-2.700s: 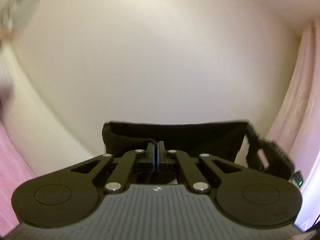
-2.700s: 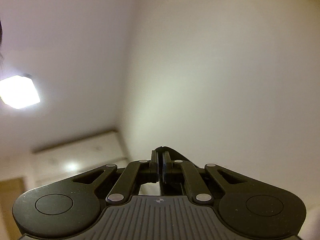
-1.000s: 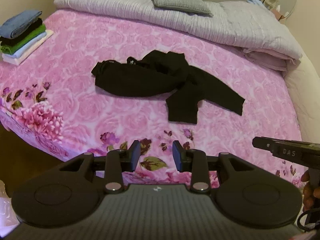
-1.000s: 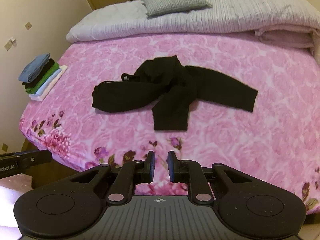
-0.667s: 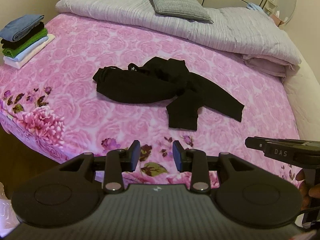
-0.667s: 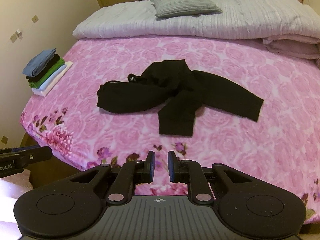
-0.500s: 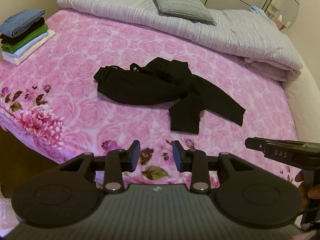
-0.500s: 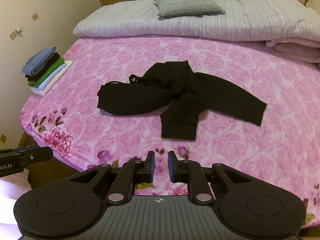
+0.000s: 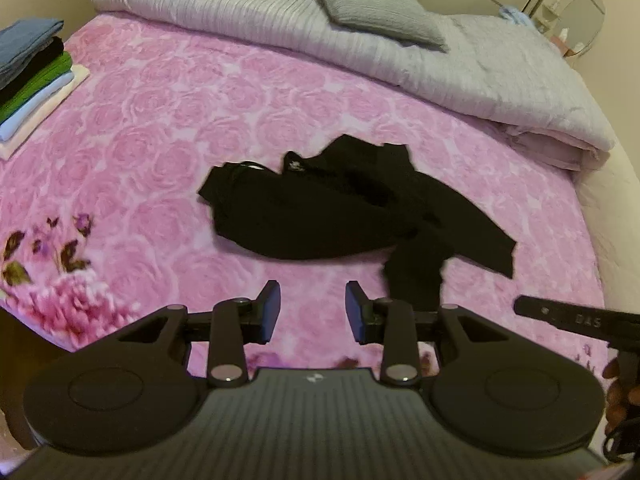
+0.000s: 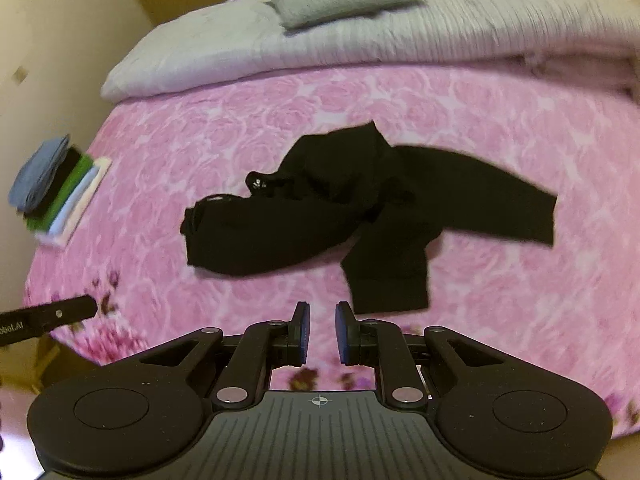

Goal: Fold clothes

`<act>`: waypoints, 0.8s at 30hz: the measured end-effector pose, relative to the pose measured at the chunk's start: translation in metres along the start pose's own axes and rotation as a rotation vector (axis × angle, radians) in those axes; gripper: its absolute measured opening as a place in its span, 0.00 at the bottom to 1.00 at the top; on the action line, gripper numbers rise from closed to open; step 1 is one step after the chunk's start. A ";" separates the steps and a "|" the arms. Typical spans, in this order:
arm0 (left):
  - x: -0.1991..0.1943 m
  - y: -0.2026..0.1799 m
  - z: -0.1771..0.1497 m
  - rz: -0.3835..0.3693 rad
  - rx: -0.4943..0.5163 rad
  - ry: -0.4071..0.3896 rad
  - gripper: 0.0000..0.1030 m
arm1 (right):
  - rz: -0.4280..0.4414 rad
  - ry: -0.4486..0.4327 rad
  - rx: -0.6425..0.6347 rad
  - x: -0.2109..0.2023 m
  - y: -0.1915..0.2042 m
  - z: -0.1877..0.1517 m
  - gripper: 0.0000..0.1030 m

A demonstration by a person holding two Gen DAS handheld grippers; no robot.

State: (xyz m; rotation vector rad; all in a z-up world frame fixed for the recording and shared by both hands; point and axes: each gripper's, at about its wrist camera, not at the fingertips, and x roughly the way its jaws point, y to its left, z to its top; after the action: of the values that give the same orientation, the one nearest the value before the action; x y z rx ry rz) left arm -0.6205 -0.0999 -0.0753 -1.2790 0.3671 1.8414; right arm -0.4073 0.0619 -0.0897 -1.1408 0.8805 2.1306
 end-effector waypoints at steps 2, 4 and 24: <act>0.016 0.025 0.010 -0.001 -0.006 0.030 0.30 | 0.014 0.033 0.083 0.020 0.004 0.004 0.16; 0.034 0.050 0.018 -0.004 -0.011 0.067 0.30 | 0.029 0.067 0.165 0.041 0.005 0.003 0.16; 0.214 0.173 0.042 -0.082 -0.105 0.219 0.32 | -0.006 0.007 0.539 0.259 0.044 -0.010 0.86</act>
State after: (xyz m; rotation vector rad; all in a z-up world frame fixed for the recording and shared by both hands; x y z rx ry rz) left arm -0.8064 -0.0764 -0.2814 -1.5514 0.3332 1.6749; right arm -0.5585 0.0697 -0.3044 -0.8637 1.3451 1.7234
